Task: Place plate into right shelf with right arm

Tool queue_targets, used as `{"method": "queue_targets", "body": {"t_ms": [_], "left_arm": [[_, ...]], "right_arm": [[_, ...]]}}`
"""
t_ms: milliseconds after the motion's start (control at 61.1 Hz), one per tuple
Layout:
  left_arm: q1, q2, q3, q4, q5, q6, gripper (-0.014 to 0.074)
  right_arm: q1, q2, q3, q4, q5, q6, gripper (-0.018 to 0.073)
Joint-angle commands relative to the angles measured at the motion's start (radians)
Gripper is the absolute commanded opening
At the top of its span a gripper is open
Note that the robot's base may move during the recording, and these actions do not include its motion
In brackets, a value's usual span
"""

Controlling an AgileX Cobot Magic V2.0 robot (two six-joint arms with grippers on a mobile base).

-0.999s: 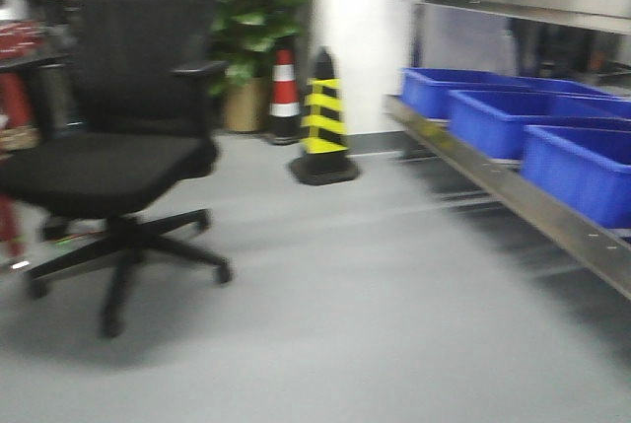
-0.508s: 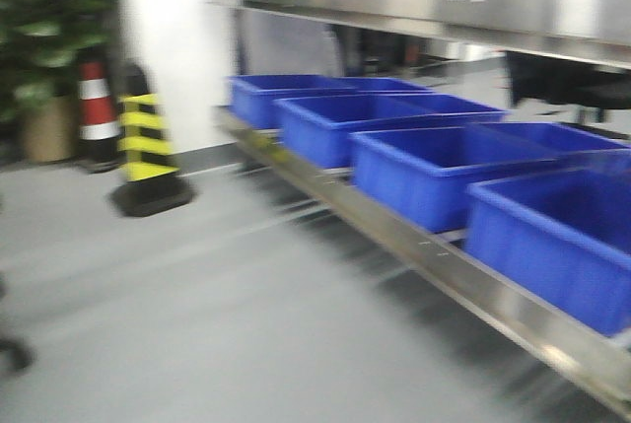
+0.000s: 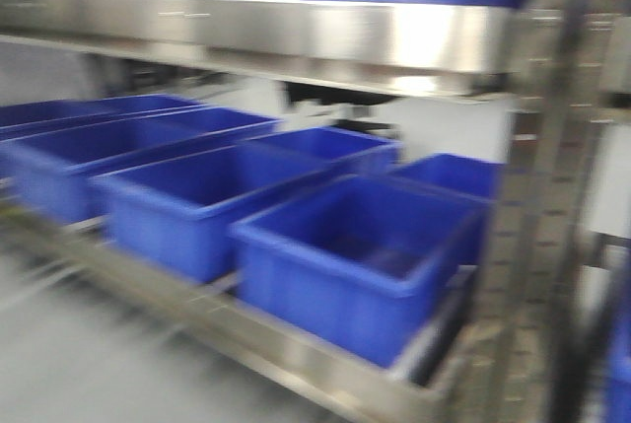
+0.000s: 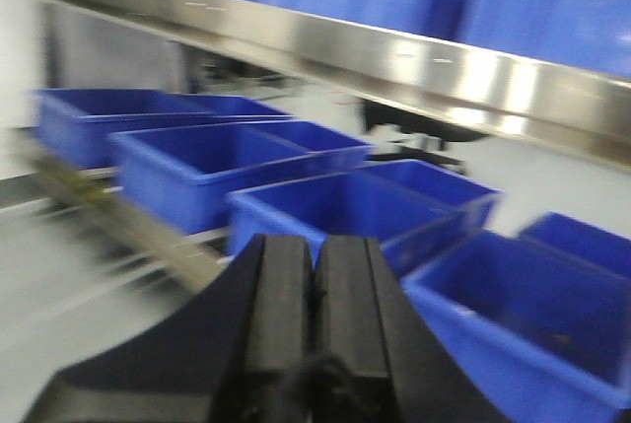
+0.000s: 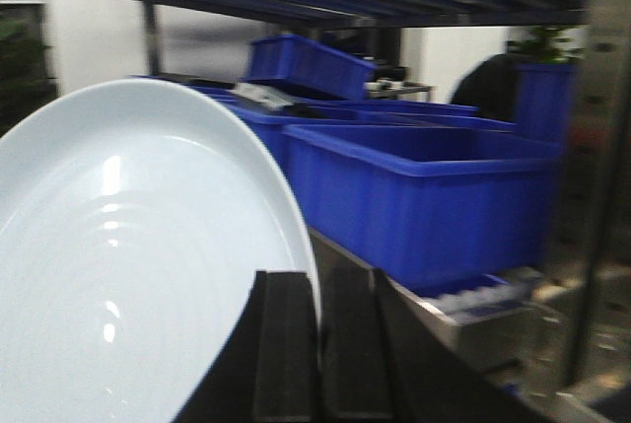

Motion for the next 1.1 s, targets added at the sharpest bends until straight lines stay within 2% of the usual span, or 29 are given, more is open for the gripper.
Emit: {"method": "queue_targets", "body": {"t_ms": [0,1081], "left_arm": [[-0.006,-0.012,0.007,0.000,-0.089,-0.006,-0.0047],[-0.004,-0.012,0.007,0.000,-0.089,-0.006,-0.0047]], "right_arm": [[0.001,0.007,-0.030,-0.008,-0.106,-0.005,0.0055],[0.001,0.007,-0.030,-0.008,-0.106,-0.005,0.0055]]}}
